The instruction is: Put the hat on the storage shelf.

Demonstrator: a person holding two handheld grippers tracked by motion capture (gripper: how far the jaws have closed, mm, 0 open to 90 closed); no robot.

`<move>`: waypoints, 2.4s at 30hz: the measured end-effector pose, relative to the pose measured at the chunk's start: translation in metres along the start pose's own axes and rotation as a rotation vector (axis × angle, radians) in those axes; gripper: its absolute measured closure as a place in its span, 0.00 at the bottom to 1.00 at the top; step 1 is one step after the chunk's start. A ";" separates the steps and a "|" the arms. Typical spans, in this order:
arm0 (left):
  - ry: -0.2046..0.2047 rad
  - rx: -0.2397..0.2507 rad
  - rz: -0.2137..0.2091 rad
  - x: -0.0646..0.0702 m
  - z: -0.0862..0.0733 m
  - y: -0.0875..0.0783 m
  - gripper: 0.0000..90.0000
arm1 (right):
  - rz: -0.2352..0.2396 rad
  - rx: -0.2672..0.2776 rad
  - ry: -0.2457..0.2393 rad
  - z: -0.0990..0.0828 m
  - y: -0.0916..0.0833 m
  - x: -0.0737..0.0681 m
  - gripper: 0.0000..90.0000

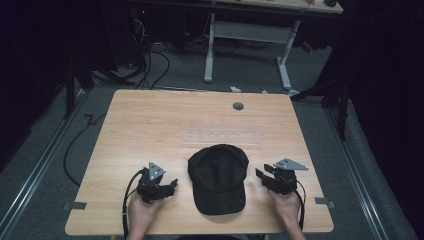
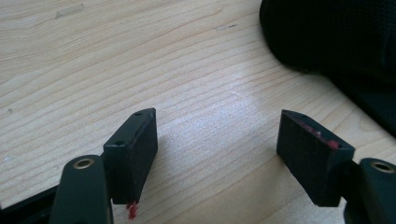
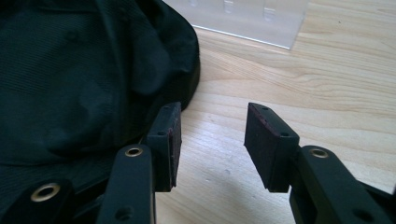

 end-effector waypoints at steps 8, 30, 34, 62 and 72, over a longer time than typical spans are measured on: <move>0.000 0.001 0.001 0.000 0.000 0.000 0.33 | 0.057 0.013 -0.029 0.006 -0.005 -0.006 0.66; 0.006 0.001 0.002 0.000 -0.001 0.000 0.33 | 0.144 0.069 -0.052 0.036 -0.002 -0.022 0.64; 0.005 0.001 0.002 0.000 -0.001 0.000 0.33 | 0.130 0.066 -0.066 0.041 0.002 -0.025 0.65; 0.004 0.000 0.002 0.000 0.000 0.000 0.32 | 0.170 0.007 -0.097 0.059 0.032 -0.035 0.72; 0.004 0.001 0.002 0.000 0.000 0.000 0.32 | 0.186 -0.015 -0.077 0.059 0.037 -0.033 0.81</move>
Point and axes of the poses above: each handheld gripper's, and its own axes: y roughly forward along the jaws, z roughly out of its top, x roughly to its right, the point moved 2 cm from there along y, roughly forward along the jaws, and after that the axes turned 6 degrees about -y, right-handed, at the moved point
